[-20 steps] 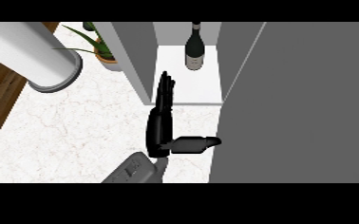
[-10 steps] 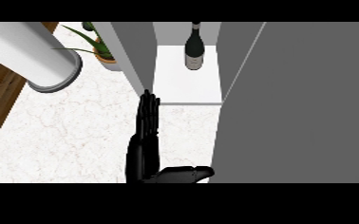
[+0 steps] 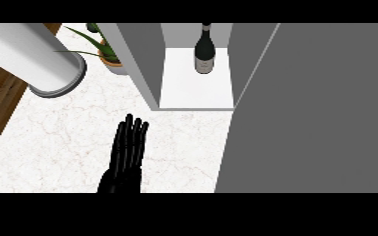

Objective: Pick up the wine, place it into the cabinet and close the cabinet

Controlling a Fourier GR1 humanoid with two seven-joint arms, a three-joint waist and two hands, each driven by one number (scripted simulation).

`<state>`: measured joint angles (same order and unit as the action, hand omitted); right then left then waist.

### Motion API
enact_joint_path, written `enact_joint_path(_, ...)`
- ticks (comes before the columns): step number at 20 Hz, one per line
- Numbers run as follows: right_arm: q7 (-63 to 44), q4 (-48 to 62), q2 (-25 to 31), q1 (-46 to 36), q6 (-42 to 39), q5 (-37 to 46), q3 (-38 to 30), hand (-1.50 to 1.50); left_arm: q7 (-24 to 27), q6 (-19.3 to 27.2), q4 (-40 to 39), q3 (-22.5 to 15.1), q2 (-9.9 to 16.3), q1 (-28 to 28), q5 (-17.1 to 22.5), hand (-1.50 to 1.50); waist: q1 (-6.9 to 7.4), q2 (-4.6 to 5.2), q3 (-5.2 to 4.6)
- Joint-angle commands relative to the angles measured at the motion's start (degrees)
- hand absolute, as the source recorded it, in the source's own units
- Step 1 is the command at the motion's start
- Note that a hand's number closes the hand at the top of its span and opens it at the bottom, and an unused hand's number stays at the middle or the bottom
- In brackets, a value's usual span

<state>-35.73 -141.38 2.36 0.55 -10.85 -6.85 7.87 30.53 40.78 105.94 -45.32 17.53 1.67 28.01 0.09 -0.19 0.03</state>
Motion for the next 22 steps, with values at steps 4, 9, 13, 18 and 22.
enact_joint_path(4, -2.1, -3.4, 2.5, 0.9, -3.5, -6.6, -1.1, 1.50, 0.8, -10.7, 8.4, 5.6, 10.7, 6.9, 3.6, -1.50, 0.20, 0.07, -0.04)
enact_joint_path(9, -6.4, -3.1, -0.1, -0.8, -2.0, -7.9, 4.4, 1.50, 1.7, -12.1, 8.2, 7.8, 11.6, 9.9, 3.7, -1.50, 0.30, 0.10, -0.08)
enact_joint_path(13, -7.7, -5.7, -2.3, 6.5, -1.5, -9.4, 9.1, 1.50, 0.7, -12.6, 13.8, 10.7, 15.4, 13.5, 5.1, -1.50, 0.13, -0.06, -0.01)
enact_joint_path(18, -11.3, -7.9, -2.2, 8.8, -1.8, -9.6, 14.4, 1.50, 0.5, -16.6, 16.7, 19.1, 19.3, 16.5, 10.4, -1.50, 0.20, -0.08, -0.05)
enact_joint_path(22, -8.2, -7.3, -0.6, 6.4, -5.5, -3.7, 23.3, 1.50, 3.3, -21.7, 12.2, 23.5, 18.8, 17.8, 13.8, -1.50, 0.12, -0.13, -0.10)
